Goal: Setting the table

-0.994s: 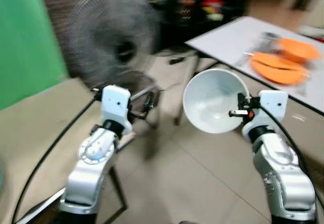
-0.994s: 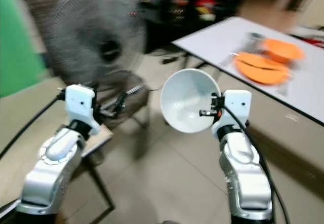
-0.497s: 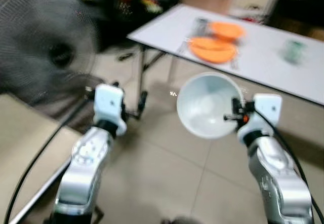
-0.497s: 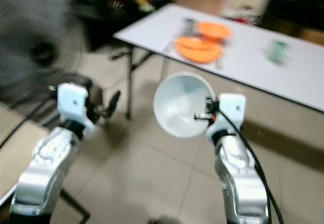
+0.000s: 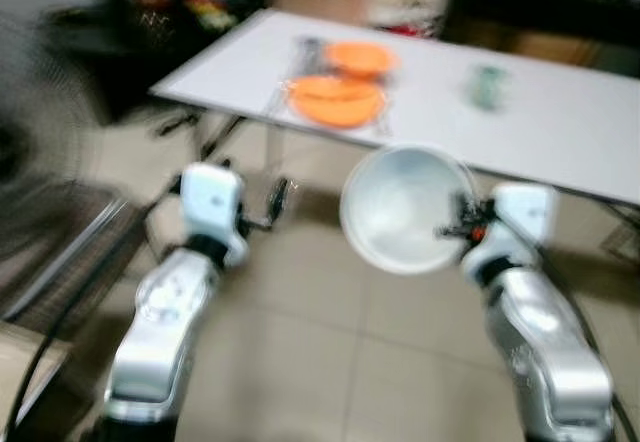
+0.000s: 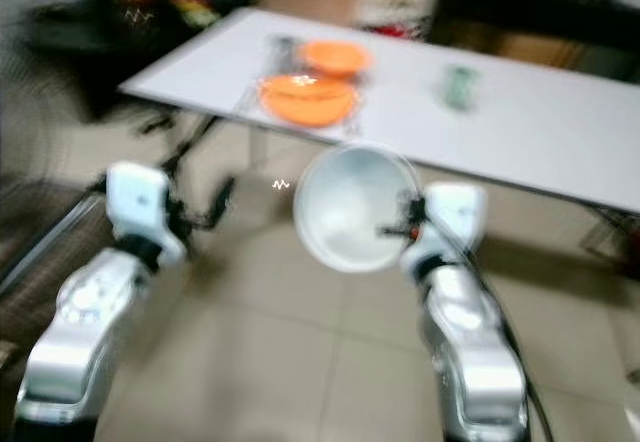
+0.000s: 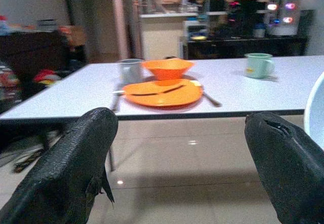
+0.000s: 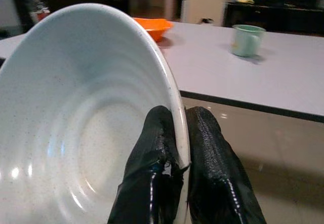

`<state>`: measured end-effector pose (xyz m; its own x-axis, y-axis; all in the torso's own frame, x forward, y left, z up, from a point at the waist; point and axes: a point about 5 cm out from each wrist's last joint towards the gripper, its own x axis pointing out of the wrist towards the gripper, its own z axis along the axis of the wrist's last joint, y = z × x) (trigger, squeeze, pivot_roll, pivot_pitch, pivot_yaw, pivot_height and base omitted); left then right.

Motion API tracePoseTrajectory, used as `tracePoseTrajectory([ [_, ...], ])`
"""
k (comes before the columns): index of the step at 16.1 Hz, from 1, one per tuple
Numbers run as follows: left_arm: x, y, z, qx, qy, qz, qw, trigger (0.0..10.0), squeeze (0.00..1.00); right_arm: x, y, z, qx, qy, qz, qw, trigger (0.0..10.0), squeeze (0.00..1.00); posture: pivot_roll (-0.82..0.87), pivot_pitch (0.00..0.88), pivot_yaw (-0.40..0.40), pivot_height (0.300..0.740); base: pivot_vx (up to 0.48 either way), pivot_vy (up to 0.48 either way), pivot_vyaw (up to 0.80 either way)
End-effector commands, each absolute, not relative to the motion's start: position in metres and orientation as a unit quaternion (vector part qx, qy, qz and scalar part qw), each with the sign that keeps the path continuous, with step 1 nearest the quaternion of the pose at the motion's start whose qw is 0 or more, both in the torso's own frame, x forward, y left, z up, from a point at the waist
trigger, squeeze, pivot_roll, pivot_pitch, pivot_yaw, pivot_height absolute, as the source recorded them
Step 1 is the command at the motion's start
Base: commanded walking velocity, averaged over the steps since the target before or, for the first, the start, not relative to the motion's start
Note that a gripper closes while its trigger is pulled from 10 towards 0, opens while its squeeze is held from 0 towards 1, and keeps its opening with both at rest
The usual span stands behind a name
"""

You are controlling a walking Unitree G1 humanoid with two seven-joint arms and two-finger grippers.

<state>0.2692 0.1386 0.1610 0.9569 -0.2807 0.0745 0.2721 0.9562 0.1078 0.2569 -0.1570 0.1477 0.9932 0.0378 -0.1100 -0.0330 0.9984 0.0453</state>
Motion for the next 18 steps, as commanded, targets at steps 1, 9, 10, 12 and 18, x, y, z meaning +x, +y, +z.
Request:
tracePoseTrajectory([
  [1,0.269,0.129,0.163,0.041,-0.05,-0.158,0.985,10.0,0.0,0.256,-0.17,0.157,0.013,0.034,-0.008,0.999,10.0,0.0,-0.01,0.0,-0.041,0.74,0.356,0.0,-0.8],
  [9,0.27,0.126,0.162,0.039,-0.048,-0.158,0.986,10.0,0.0,0.256,-0.173,0.157,0.026,0.037,-0.009,0.999,10.0,0.0,-0.01,0.0,-0.04,0.74,0.36,0.0,-0.66],
  [10,0.269,0.128,0.162,0.04,-0.046,-0.154,0.986,10.0,0.0,0.258,-0.173,0.158,0.024,0.037,-0.009,0.999,10.0,0.0,-0.01,0.0,-0.043,0.74,0.36,0.0,0.0],
  [12,0.268,0.13,0.162,0.04,-0.046,-0.147,0.987,10.0,0.0,0.26,-0.171,0.155,0.013,0.045,-0.008,0.999,10.0,0.0,0.0,0.001,-0.051,0.74,0.36,0.0,0.0],
  [18,0.268,0.134,0.162,0.046,-0.046,-0.133,0.989,10.0,0.0,0.261,-0.163,0.146,0.0,0.081,0.009,0.997,10.0,0.0,0.0,0.004,-0.057,0.74,0.359,0.0,0.0],
])
